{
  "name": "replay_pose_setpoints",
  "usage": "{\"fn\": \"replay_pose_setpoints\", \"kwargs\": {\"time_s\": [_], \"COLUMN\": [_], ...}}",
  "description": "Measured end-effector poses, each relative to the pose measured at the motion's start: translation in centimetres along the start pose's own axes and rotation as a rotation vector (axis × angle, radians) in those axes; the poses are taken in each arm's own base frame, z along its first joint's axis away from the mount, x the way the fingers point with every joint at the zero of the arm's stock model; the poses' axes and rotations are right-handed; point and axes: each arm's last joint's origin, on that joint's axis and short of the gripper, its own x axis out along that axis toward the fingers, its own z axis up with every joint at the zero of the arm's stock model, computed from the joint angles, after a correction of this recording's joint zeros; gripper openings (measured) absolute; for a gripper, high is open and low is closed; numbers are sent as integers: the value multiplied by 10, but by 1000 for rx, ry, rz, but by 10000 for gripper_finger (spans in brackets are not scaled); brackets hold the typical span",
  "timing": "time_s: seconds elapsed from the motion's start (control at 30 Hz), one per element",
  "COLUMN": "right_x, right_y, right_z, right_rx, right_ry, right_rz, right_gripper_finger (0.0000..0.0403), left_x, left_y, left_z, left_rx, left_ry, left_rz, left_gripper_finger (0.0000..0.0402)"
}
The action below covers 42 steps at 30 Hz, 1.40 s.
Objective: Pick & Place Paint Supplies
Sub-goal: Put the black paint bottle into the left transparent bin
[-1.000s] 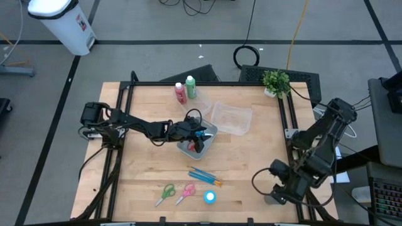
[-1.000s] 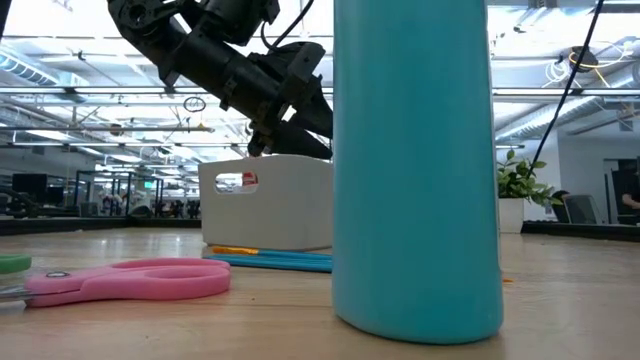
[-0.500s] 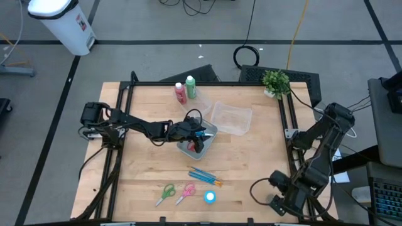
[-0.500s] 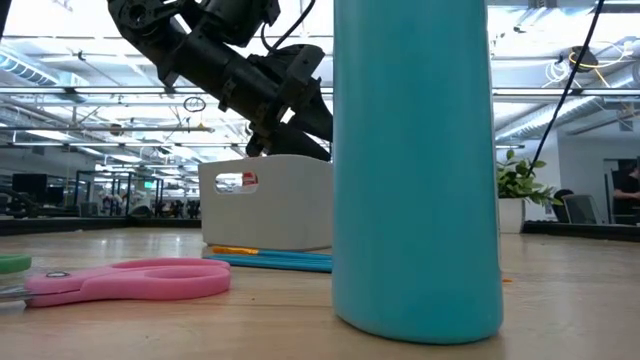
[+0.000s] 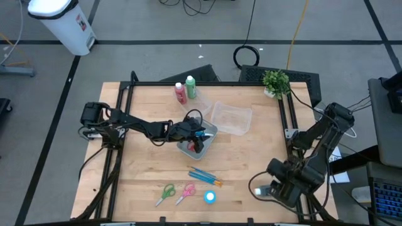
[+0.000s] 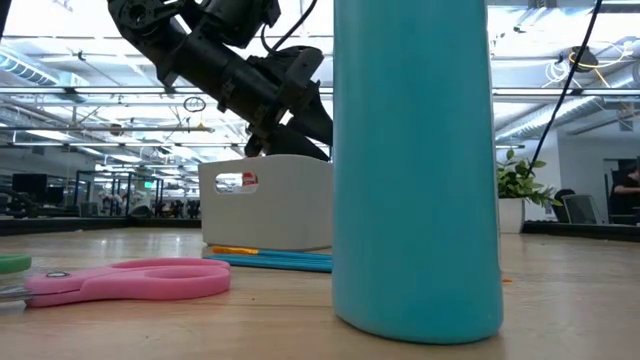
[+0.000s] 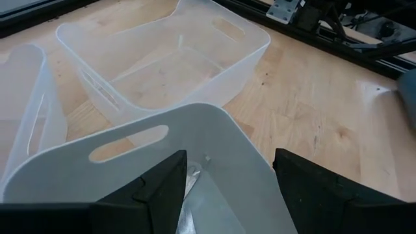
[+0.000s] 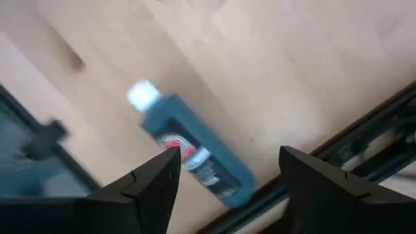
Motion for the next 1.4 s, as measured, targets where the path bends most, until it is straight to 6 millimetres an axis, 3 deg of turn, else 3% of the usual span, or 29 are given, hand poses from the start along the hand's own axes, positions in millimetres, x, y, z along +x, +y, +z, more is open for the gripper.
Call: {"fn": "replay_pose_setpoints", "kwargs": {"time_s": [0.27,0.4,0.77,0.93,1.1,1.2,1.4], "right_x": [52,81,143,146,137,124,96], "right_y": [7,2,-22,-25,-26,-26,-22], "right_z": [-19,-24,-29,-29,-24,-16,5], "right_rx": [-335,-326,-268,-256,-249,-222,-343], "right_ry": [63,182,208,210,178,25,-461], "right_rz": [101,134,176,175,251,335,464], "right_gripper_finger": [251,251,251,240,183,155,155], "left_x": [0,0,0,0,0,0,0], "left_y": [1,1,1,1,1,1,-2], "left_z": [-3,-3,-3,-3,-3,-2,4], "left_rx": [6,6,-16,-13,-13,-15,13], "left_ry": [26,27,27,27,25,17,-33], "left_rz": [12,13,15,15,13,9,-36], "left_gripper_finger": [239,239,239,239,239,239,239]}}
